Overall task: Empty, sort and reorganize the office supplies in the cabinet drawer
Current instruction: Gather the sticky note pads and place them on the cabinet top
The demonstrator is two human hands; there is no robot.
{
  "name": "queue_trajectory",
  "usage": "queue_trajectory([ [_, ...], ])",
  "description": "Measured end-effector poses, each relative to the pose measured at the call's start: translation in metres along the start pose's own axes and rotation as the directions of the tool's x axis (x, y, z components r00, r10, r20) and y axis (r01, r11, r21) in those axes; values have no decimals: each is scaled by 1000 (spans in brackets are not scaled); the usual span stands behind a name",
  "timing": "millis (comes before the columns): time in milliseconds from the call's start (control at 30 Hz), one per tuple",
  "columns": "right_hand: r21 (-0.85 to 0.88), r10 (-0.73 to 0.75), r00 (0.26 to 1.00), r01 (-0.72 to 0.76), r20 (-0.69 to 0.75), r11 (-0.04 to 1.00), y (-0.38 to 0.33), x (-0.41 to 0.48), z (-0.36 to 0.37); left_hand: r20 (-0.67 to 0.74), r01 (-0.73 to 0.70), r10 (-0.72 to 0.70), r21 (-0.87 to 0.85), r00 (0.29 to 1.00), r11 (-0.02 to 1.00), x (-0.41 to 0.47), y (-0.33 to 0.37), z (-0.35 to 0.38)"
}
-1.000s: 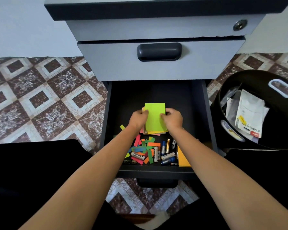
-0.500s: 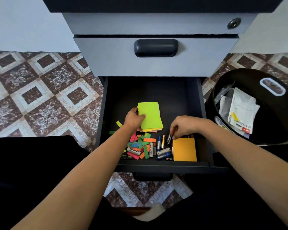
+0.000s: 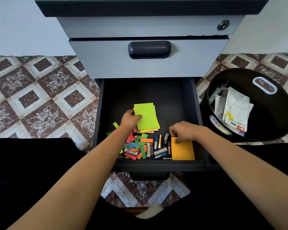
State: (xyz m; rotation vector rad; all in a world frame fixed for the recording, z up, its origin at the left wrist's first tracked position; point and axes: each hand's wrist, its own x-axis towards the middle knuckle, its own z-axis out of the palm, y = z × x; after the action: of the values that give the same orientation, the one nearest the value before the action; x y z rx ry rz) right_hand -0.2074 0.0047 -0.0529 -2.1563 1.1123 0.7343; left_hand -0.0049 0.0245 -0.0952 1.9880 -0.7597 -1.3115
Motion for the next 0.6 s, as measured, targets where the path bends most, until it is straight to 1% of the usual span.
queue_trajectory([
  [133,147,-48,997,39,56,988,2,-12,-28,31,30,-29,-39,999,999,1,1,-3],
  [167,207,-62,997,52,42,977,3,-16,-36,39,40,-38,-47,999,998,1,0,-3],
  [200,310,-70,997,62,14,949,3,-19,-44,46,50,-47,-59,998,997,1,1,-3],
  [233,460,-68,997,72,-25,885,4,-20,-50,52,61,-57,-73,997,995,1,1,-4],
  [267,622,-51,996,87,-76,778,4,-20,-53,55,68,-63,-88,997,994,1,1,-4],
  [300,753,-15,991,109,-131,649,2,-17,-54,56,70,-65,-105,996,992,1,1,-5],
  [333,840,36,983,134,-180,525,0,-13,-54,56,70,-64,-120,996,990,1,1,-5],
  [400,935,157,962,166,-223,313,-6,0,-47,55,75,-68,-139,996,987,1,0,-6],
  [467,978,263,944,171,-197,119,-14,16,-36,51,92,-85,-139,995,986,2,-3,-5],
  [500,984,305,936,170,-176,44,-18,24,-31,49,104,-98,-141,994,985,5,-5,-5],
  [533,985,340,927,172,-160,-3,-21,30,-26,49,115,-108,-145,993,983,6,-6,-5],
  [567,984,367,917,174,-154,-21,-24,38,-21,49,123,-117,-149,992,981,8,-8,-6],
  [600,984,393,905,178,-162,-6,-26,45,-17,53,126,-119,-155,991,980,6,-7,-6],
])
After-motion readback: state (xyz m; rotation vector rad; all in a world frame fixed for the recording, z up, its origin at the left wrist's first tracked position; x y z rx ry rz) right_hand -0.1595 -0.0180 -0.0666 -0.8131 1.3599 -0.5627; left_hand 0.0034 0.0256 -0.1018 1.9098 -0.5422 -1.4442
